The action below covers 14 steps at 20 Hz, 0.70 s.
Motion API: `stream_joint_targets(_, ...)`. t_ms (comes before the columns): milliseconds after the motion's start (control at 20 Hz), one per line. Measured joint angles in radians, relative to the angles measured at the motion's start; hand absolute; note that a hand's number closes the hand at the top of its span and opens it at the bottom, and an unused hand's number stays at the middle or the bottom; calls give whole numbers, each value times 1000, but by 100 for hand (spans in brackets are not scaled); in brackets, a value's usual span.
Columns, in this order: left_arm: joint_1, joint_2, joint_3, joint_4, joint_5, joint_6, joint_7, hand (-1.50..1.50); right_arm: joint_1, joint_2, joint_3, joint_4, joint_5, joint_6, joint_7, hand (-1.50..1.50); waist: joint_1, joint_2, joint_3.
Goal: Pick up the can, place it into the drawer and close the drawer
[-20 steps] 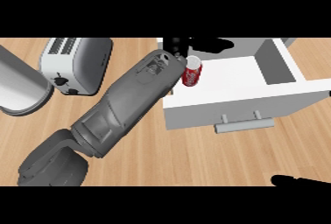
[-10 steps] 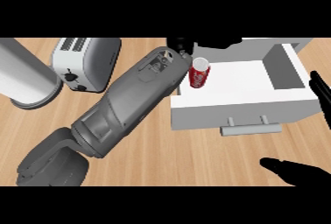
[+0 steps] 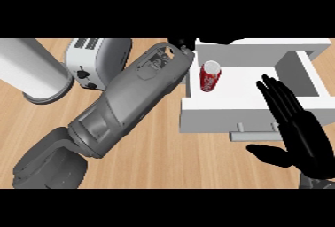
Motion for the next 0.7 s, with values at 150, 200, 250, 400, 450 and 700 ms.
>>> stream_joint_targets(150, -9, 23, -3, -22, -21, 5, 43, -150, -47, 20, 10, 112, 68, -57, 0, -150, 13, -3, 0)
stream_joint_targets(200, 8, 36, -3, -42, -26, 2, 51, -150, -44, 32, 16, 142, 86, -84, -3, -150, 16, -5, 0)
stream_joint_targets(250, 22, 50, -7, -60, -34, 2, 62, -150, -46, 39, 9, 172, 91, -113, -15, -150, 19, -6, 0)
stream_joint_targets(400, 49, 94, -19, -132, -52, -7, 113, -150, -98, 75, -1, 289, 126, -189, -21, -150, 32, -10, -1)
stream_joint_targets(450, 60, 117, -18, -150, -58, -15, 127, -150, -111, 75, -6, 315, 132, -209, -33, -150, 32, -12, -4)
stream_joint_targets(700, 106, 195, -28, -267, -86, -19, 196, -150, -205, 78, -46, 477, 171, -304, -72, -150, 45, -23, -15)
